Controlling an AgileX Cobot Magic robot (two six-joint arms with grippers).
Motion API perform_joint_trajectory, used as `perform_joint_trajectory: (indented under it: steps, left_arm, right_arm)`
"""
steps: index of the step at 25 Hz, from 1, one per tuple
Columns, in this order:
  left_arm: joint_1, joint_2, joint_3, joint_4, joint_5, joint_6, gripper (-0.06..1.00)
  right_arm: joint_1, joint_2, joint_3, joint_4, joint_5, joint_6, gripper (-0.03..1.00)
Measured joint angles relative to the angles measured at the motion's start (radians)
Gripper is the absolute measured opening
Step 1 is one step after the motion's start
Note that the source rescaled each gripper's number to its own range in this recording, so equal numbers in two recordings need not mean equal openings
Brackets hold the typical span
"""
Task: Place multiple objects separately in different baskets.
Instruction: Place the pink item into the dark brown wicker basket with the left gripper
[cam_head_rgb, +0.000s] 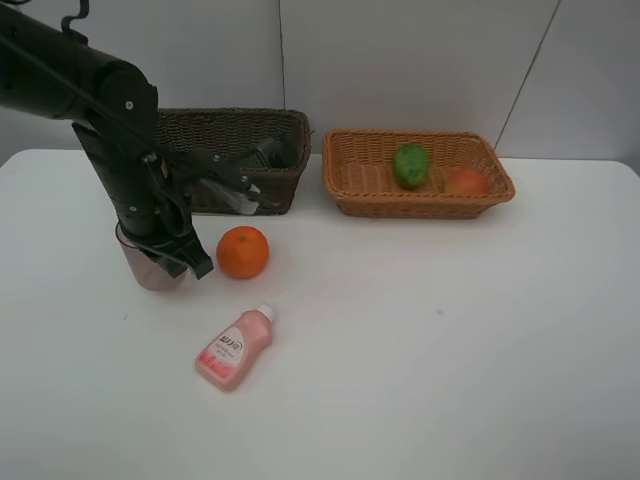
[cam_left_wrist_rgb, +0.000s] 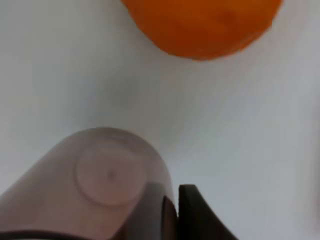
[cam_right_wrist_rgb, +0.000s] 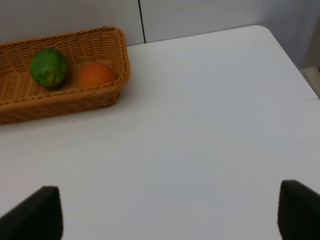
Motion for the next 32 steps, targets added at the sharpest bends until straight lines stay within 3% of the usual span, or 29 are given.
perform_joint_trajectory:
  steps: [6, 16, 21, 32]
  left_arm:
    - [0.025, -0.013, -0.23, 0.044, 0.175, -0.265, 0.0]
    - [0.147, 0.071, -0.558, 0.048, 0.235, -0.379, 0.0]
    - [0.2, 0.168, -0.654, 0.065, 0.195, -0.381, 0.0]
    - [0.246, 0.353, -0.664, 0.048, -0.014, -0.379, 0.0]
  right_arm:
    - [0.0, 0.0, 0.0, 0.0, 0.0, 0.0, 0.88]
    - [0.0, 0.0, 0.0, 0.0, 0.0, 0.0, 0.88]
    - [0.0, 0.0, 0.0, 0.0, 0.0, 0.0, 0.88]
    - [0.0, 0.0, 0.0, 0.0, 0.0, 0.0, 0.88]
